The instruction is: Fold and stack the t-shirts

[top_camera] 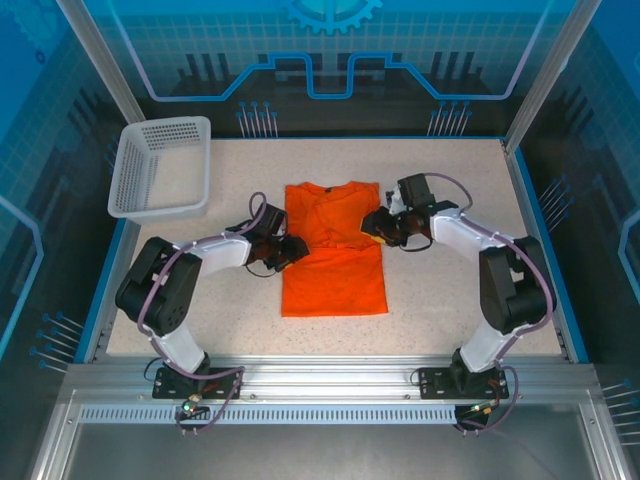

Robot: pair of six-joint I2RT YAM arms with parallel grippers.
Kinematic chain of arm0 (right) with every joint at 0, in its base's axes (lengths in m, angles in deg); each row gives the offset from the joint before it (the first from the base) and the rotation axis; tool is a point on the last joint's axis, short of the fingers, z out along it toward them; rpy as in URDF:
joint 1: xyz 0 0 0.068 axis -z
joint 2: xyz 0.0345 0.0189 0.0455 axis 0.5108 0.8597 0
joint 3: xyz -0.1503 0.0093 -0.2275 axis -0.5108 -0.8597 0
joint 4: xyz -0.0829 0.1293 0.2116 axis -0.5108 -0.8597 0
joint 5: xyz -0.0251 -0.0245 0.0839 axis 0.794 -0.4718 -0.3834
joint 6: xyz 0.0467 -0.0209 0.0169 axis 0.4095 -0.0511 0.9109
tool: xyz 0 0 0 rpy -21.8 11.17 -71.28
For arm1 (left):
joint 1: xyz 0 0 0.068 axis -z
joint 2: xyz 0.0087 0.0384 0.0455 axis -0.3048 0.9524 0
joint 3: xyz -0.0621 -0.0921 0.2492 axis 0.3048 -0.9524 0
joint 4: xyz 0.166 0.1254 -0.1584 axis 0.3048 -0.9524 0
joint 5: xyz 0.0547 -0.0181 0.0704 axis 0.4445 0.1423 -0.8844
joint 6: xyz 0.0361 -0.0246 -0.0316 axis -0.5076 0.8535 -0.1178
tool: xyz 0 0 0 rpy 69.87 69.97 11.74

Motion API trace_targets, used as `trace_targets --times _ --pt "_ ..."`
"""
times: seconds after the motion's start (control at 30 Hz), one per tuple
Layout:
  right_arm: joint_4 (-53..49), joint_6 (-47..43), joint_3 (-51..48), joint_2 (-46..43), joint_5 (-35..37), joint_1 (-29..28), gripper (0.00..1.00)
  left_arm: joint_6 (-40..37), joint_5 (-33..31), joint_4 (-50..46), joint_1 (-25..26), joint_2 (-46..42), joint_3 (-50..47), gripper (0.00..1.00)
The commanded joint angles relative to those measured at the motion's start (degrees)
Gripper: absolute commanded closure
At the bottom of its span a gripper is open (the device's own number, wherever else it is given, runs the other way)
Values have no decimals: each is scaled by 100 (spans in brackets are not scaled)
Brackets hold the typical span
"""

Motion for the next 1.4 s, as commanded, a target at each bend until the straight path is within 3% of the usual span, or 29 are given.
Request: trace_targets --times 0.0,0.13,0.4,0.53,0.73,0.9,1.13,1.37 --pt "-144 -311 -355 -170 15 171 59 -257 -124 -321 -67 -547 22 49" --pt "-439 -663 -819 -456 -169 178 58 -354 -113 -771 -69 -1249 -145 39" --pt "-1000 -812 -2386 -1973 -219 100 49 -448 890 -1665 181 -2694 -1096 44" --pt "-1316 -727 -2769 -2447 126 -50 41 -168 745 -1737 771 -3031 -1525 45" --pt "-1198 -617 -2684 -1987 108 -492 38 535 274 -1525 929 -3469 -2251 43" --pt "-1167 -447 -2531 -1746 414 -865 42 1090 349 -888 930 -3451 -2745 45" --pt "-1216 -419 -2382 -1518 650 -952 49 1352 526 -130 919 -2958 -2928 52" --pt "-1089 -403 -2260 -1241 665 -952 64 1454 420 201 914 -2621 -2974 54"
